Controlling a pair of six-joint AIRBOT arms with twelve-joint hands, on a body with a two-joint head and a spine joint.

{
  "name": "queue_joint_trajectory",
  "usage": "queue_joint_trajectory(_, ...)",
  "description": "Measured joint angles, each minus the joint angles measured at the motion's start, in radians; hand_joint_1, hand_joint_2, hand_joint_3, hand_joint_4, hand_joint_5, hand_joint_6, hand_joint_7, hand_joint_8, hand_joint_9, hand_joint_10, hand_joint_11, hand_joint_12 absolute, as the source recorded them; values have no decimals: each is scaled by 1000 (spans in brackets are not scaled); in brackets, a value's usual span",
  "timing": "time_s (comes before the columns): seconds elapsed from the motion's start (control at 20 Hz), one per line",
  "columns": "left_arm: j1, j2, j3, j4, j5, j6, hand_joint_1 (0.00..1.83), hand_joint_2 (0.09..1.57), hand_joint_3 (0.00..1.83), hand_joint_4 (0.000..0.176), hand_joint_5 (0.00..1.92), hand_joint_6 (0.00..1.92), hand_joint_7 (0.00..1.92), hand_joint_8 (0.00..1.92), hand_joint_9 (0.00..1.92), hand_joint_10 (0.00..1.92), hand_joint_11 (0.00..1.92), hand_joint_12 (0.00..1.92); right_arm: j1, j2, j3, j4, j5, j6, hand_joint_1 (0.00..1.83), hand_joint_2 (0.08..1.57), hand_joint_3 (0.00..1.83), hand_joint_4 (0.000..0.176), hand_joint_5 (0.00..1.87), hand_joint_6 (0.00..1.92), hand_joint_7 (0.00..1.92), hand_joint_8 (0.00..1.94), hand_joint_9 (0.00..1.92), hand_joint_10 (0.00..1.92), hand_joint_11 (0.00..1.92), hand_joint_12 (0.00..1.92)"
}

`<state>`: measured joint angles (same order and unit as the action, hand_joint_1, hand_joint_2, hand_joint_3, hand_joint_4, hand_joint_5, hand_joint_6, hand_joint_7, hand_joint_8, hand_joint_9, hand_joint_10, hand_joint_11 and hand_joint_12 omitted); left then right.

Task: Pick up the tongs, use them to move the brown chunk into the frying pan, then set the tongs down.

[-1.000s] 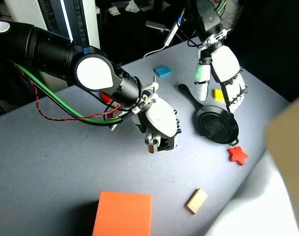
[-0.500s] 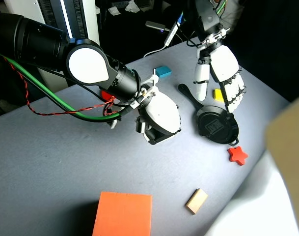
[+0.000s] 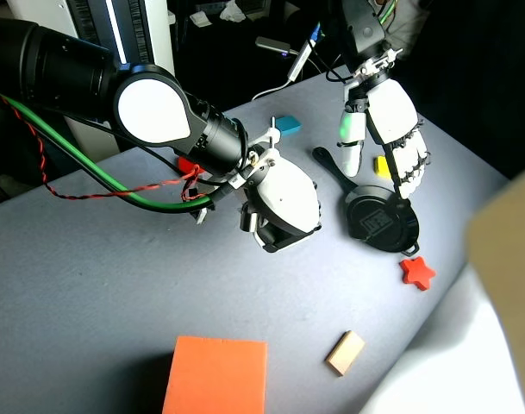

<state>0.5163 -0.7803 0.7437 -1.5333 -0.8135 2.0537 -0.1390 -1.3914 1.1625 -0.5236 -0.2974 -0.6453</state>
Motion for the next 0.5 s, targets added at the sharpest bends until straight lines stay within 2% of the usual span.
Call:
queue_joint_trajectory(0.2,0,0,51,0,5,14,49,1293,1,0,149,0,145,1,135,1,0,420,28,-38,79,-5,14,0,1124,1359,7,176,1379,1921,1508,1941,1586,1921,1707,1921)
queue_joint_trajectory(0.5,14,2,133,-2,7,15,53,1291,0,0,160,2,159,3,151,5,0,457,31,-172,256,-1,43,0,1152,1356,6,176,1375,1921,1525,1941,1609,1921,1734,1921)
